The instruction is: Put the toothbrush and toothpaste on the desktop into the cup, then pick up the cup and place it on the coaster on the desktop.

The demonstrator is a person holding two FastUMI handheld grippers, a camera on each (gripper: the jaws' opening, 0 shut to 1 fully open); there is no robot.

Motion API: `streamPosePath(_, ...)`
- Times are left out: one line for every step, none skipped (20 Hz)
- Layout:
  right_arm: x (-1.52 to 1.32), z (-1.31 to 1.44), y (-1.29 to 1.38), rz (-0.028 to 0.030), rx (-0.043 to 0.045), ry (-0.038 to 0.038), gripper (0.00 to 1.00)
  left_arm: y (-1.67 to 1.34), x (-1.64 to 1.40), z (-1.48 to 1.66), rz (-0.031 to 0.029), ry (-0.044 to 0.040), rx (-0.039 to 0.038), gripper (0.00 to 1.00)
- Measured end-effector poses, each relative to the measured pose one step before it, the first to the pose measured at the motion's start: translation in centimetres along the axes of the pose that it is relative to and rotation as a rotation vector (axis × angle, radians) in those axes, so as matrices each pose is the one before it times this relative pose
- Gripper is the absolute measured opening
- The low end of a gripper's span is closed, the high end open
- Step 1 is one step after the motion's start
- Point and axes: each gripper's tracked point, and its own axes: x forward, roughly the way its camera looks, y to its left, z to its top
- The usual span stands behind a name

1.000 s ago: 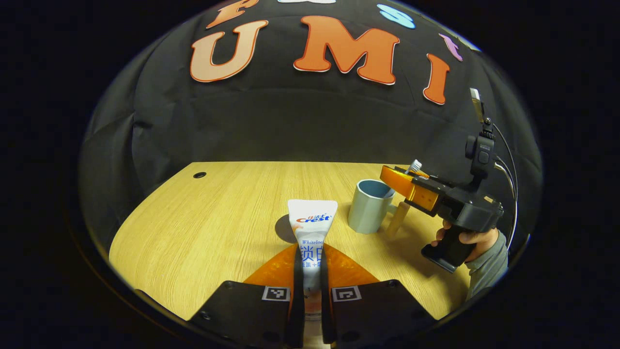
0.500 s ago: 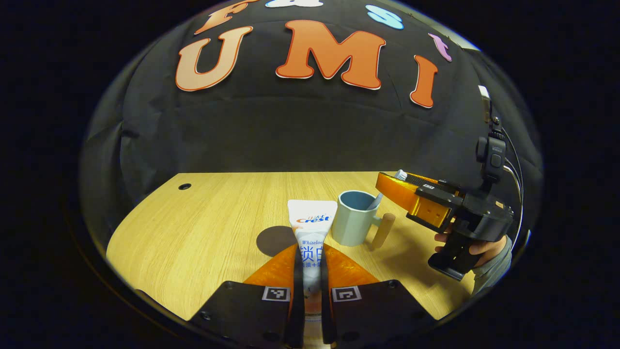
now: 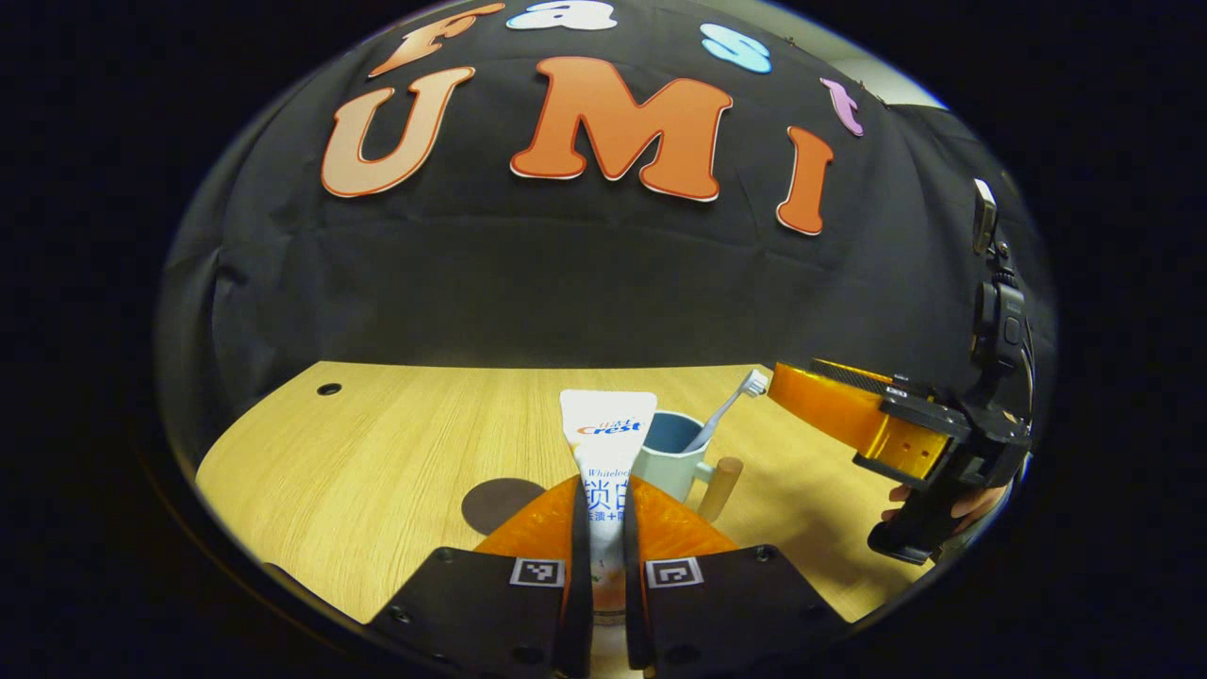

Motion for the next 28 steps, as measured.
streamPosePath(-0.374, 0.115, -0.256, -0.00406, -0.00540, -0.00046, 0.87, -0.236, 0.394, 0.220, -0.01061, -0.01422, 0.00164, 0.17)
streamPosePath(-0.335, 0.107, -0.150, -0.00174, -0.00247, -0.00054, 0.87, -0.415, 0.341, 0.295, -0.02638, -0.01599, 0.00051, 0.17)
streamPosePath(-0.339, 0.092, -0.121, -0.00016, -0.00058, -0.00038, 0.86, -0.462, 0.374, 0.408, -0.02125, -0.02082, -0.00375, 0.17)
streamPosePath(-0.381, 0.062, -0.154, -0.00106, -0.00268, 0.00038, 0.87, -0.255, 0.379, 0.359, -0.01004, -0.01174, 0.00457, 0.17)
streamPosePath(-0.370, 0.043, -0.194, -0.00480, -0.00475, 0.00107, 0.87, 0.094, 0.191, 0.395, -0.00106, -0.01783, 0.00722, 0.17)
streamPosePath(-0.302, -0.099, -0.163, -0.00458, -0.00477, 0.00156, 0.87, -0.028, 0.137, 0.297, -0.00575, -0.01551, 0.00764, 0.19)
streamPosePath(-0.329, -0.041, -0.173, -0.00178, -0.00404, 0.00128, 0.87, -0.076, 0.326, 0.198, -0.00500, -0.01636, 0.00573, 0.17)
streamPosePath(-0.312, -0.129, -0.156, -0.00945, -0.00840, 0.00557, 0.87, -0.150, 0.249, 0.183, -0.00582, -0.01309, 0.00543, 0.17)
streamPosePath(-0.232, -0.195, -0.280, -0.01128, -0.01022, 0.00804, 0.87, -0.145, 0.356, 0.385, -0.00498, -0.01428, 0.00391, 0.17)
streamPosePath(-0.597, -0.059, 0.088, 0.00354, -0.00590, -0.00137, 0.87, -0.056, 0.258, 0.383, -0.00216, -0.02147, -0.00714, 0.17)
streamPosePath(-0.235, -0.017, 0.176, 0.00570, -0.00314, -0.00162, 0.87, -0.322, 0.459, 0.446, -0.00708, -0.01757, -0.01217, 0.17)
streamPosePath(-0.254, -0.120, 0.053, 0.00301, -0.00221, 0.00136, 0.87, -0.236, 0.337, 0.202, -0.00386, -0.01324, -0.01171, 0.17)
streamPosePath(-0.269, -0.129, -0.048, 0.00009, -0.00355, 0.00321, 0.87, -0.153, 0.223, 0.189, -0.00344, -0.01082, -0.00722, 0.17)
streamPosePath(-0.311, -0.042, -0.170, -0.00084, -0.00148, -0.00068, 0.87, -0.004, 0.277, 0.259, -0.00231, -0.01346, -0.00672, 0.17)
streamPosePath(-0.185, -0.136, -0.028, 0.00159, 0.00159, 0.00139, 0.87, -0.155, 0.341, 0.210, -0.00404, -0.01073, -0.00389, 0.17)
streamPosePath(-0.233, -0.109, -0.060, 0.00019, 0.00452, 0.00200, 0.87, -0.034, 0.314, 0.228, -0.00204, -0.01310, -0.00634, 0.17)
streamPosePath(-0.197, -0.085, -0.028, 0.00095, 0.00456, 0.00199, 0.87, -0.154, 0.294, 0.244, -0.00474, -0.01233, -0.00852, 0.17)
streamPosePath(-0.177, -0.266, -0.126, -0.00389, 0.00247, 0.00727, 0.87, -0.092, 0.299, 0.158, -0.00353, -0.01271, -0.00909, 0.17)
streamPosePath(-0.186, -0.147, -0.097, 0.00060, 0.00212, 0.00462, 0.87, -0.073, 0.372, 0.144, -0.00438, -0.01102, -0.00769, 0.17)
streamPosePath(-0.299, -0.098, 0.064, 0.00337, 0.00188, 0.00157, 0.87, -0.112, 0.241, 0.095, -0.00432, -0.00770, -0.00441, 0.17)
streamPosePath(-0.274, -0.034, 0.001, 0.00363, 0.00078, -0.00120, 0.87, -0.066, 0.377, 0.037, -0.00397, -0.00858, -0.00377, 0.17)
streamPosePath(-0.106, -0.131, -0.022, 0.00139, -0.00229, 0.00159, 0.87, 0.014, 0.359, -0.007, -0.00236, -0.00339, 0.00627, 0.18)
streamPosePath(-0.121, -0.129, -0.108, -0.00195, -0.00357, 0.00365, 0.87, 0.163, 0.186, 0.065, 0.00149, -0.00666, -0.00159, 0.18)
streamPosePath(-0.089, -0.084, -0.066, 0.00154, -0.00394, 0.00125, 0.87, 0.042, 0.290, 0.032, -0.00199, -0.00934, -0.00977, 0.18)
streamPosePath(-0.038, -0.090, -0.038, 0.00140, -0.00333, 0.00104, 0.87, -0.005, 0.373, 0.046, 0.00162, -0.00707, -0.01050, 0.18)
streamPosePath(-0.066, -0.047, 0.024, 0.00452, -0.00224, 0.00067, 0.87, -0.065, 0.290, 0.093, -0.00283, -0.00661, -0.00734, 0.17)
streamPosePath(0.065, -0.161, 0.052, 0.00354, -0.00106, 0.00109, 0.87, -0.065, 0.461, -0.057, -0.00051, -0.00582, -0.00571, 0.17)
streamPosePath(-0.103, -0.015, -0.043, 0.00294, -0.00067, 0.00174, 0.87, -0.084, 0.301, 0.047, -0.00179, -0.00312, 0.00043, 0.17)
